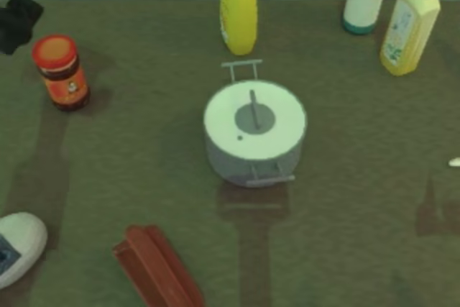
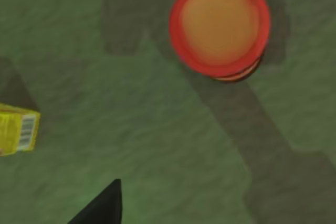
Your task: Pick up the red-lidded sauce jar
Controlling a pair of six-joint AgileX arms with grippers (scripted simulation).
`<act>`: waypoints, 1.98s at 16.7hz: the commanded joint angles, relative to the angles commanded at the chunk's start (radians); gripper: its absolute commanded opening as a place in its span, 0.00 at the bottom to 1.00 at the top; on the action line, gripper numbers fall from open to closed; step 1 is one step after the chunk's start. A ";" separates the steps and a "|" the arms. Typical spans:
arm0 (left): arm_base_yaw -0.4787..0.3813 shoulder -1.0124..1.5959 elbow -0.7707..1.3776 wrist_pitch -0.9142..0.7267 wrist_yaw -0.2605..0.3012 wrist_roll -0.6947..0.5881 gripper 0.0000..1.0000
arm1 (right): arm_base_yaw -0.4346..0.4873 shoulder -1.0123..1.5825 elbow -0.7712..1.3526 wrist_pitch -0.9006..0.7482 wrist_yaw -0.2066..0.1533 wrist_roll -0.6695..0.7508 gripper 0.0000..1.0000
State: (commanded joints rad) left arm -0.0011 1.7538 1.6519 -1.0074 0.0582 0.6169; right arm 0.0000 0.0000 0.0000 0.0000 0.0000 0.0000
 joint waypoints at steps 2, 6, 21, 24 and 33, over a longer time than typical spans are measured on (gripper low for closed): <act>0.000 0.188 0.187 -0.106 0.007 0.068 1.00 | 0.000 0.000 0.000 0.000 0.000 0.000 1.00; -0.001 0.510 0.522 -0.285 0.019 0.186 1.00 | 0.000 0.000 0.000 0.000 0.000 0.000 1.00; -0.001 0.824 0.865 -0.435 0.031 0.308 1.00 | 0.000 0.000 0.000 0.000 0.000 0.000 1.00; -0.005 0.818 0.763 -0.341 0.031 0.304 1.00 | 0.000 0.000 0.000 0.000 0.000 0.000 1.00; -0.008 0.817 0.666 -0.246 0.031 0.301 0.85 | 0.000 0.000 0.000 0.000 0.000 0.000 1.00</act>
State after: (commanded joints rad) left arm -0.0095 2.5703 2.3183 -1.2535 0.0889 0.9183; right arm 0.0000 0.0000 0.0000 0.0000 0.0000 0.0000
